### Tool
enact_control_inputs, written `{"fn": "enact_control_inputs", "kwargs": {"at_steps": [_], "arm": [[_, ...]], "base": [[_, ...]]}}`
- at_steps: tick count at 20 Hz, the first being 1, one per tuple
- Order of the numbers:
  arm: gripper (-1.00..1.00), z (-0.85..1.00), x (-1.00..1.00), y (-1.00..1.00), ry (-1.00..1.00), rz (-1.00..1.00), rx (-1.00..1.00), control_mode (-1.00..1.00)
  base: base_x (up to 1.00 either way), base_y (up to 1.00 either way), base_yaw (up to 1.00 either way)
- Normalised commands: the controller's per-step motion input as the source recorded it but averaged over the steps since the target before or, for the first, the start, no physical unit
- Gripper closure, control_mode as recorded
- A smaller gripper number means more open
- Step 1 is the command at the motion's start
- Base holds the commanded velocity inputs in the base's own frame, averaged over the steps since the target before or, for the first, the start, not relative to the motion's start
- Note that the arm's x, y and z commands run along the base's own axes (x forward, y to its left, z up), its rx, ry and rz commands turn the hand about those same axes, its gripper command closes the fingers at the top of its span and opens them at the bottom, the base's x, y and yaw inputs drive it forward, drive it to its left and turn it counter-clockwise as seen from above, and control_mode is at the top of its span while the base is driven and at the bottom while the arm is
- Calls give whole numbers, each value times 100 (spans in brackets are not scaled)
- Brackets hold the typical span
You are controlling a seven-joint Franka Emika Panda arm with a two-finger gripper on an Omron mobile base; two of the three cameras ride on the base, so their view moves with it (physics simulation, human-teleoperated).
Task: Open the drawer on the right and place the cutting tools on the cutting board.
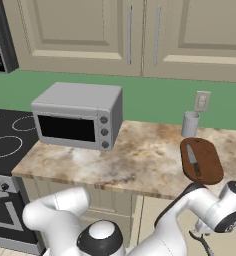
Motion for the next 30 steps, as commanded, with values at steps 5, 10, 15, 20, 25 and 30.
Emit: {"fn": "enact_control_inputs", "kwargs": {"at_steps": [5, 10, 15, 20, 25, 30], "arm": [[-100, -15, 16, -4, 5, 4, 0, -100], [-100, -20, 6, 0, 2, 1, 0, -100], [-100, -28, 0, 0, 5, 0, 0, -100], [-100, -33, 0, 0, 9, 0, 0, -100], [-100, -40, 0, 2, 8, 0, 0, -100], [-100, -36, 0, 1, 1, 0, 0, -100]], "base": [[0, 0, 0], [0, 0, 0], [0, 0, 0], [0, 0, 0], [0, 0, 0], [0, 0, 0]]}}
